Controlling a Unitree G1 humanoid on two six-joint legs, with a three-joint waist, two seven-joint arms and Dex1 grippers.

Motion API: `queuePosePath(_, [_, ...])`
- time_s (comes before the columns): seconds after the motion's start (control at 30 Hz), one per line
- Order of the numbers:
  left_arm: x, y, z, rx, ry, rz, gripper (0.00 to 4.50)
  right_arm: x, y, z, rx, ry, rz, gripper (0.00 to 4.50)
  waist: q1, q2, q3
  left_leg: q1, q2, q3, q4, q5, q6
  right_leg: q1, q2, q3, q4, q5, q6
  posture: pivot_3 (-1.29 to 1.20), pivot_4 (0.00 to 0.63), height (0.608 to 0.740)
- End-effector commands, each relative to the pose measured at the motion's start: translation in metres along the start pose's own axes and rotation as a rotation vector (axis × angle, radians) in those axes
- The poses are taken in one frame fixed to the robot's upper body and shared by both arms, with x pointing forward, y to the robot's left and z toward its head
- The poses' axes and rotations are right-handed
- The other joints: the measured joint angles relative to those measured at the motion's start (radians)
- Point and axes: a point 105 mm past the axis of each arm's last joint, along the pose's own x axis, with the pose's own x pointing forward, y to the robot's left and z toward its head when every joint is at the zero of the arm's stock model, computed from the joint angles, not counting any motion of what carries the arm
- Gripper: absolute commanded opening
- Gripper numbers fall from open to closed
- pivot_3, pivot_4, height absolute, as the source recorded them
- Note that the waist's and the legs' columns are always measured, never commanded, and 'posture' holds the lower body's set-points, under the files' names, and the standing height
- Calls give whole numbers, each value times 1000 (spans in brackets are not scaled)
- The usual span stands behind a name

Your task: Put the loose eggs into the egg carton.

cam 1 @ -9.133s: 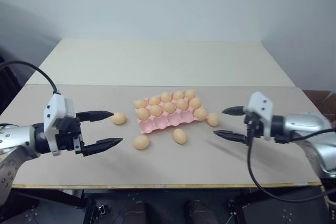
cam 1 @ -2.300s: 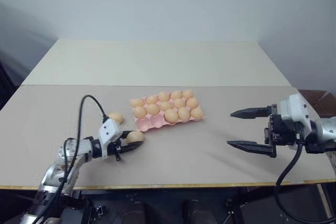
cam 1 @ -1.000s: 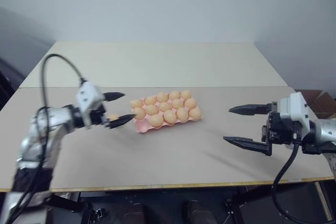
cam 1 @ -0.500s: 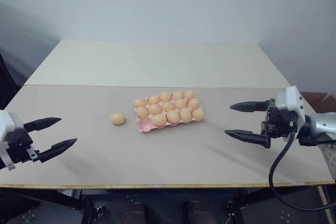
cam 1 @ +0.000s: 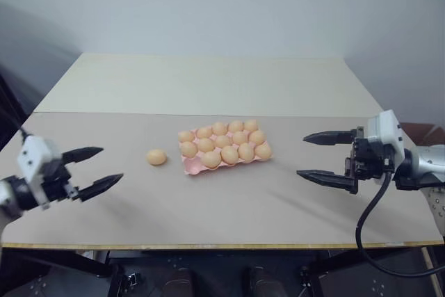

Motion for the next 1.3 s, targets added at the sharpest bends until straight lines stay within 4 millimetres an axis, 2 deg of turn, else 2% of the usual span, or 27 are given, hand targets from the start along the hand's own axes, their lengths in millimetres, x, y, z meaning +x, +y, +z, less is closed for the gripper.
queuePosePath(0.03, [30,15,-10,28,0,19,4442,1,1,12,-47,-24,9,4500,4,0,0,0,-1,0,0,1,1,0,0,0,0,0,0,0,150,740])
queuePosePath(0.27, [86,26,-40,7,56,-62,4442,0,6,18,-62,-31,2,4500,-3,-1,0,-2,-2,0,0,2,4,0,0,0,-1,4,6,0,150,740])
queuePosePath(0.37, [99,29,-52,22,101,-80,4442,-1,8,19,-64,-32,-3,4500,-7,-1,0,-3,-1,-1,0,2,4,0,1,0,-1,4,7,0,150,740])
queuePosePath(0.57, [115,28,-64,-19,136,-119,4442,-3,10,22,-67,-35,-16,4500,-6,-1,0,-2,-2,-1,0,2,4,0,1,0,0,4,7,0,150,740])
queuePosePath(0.67, [117,30,-64,-23,128,-113,3842,-4,11,23,-70,-34,-22,4500,-5,-1,0,-3,-2,-1,0,2,4,0,0,0,0,4,7,0,150,740])
queuePosePath(0.83, [113,32,-65,-17,118,-101,2329,-5,12,22,-67,-34,-28,4500,-6,-1,0,-2,-1,-1,0,2,4,0,0,0,0,4,7,0,150,740])
queuePosePath(0.93, [107,34,-66,-12,120,-92,2329,-4,11,21,-66,-35,-29,4500,-6,-1,0,-2,-1,-1,0,2,4,0,0,0,0,4,7,0,150,740])
queuePosePath(1.07, [94,40,-60,6,97,-80,2329,-3,11,20,-64,-38,-29,4500,-10,-1,0,-2,-1,-1,0,2,4,0,1,0,0,4,7,0,150,740])
queuePosePath(1.13, [90,39,-48,29,48,-92,2329,-3,11,19,-63,-40,-29,4500,-10,-1,0,-2,-1,-1,0,2,4,0,1,0,0,4,7,0,150,740])
queuePosePath(1.2, [88,32,-27,41,-36,-136,2329,-2,11,18,-61,-43,-27,4500,-7,-1,0,-3,-1,-1,0,2,4,0,0,0,0,4,7,0,150,740])
queuePosePath(1.3, [94,8,-6,65,-106,-228,2329,0,11,18,-60,-49,-23,4500,-1,-1,0,-3,-1,-2,0,2,4,0,-1,-1,0,4,7,0,150,740])
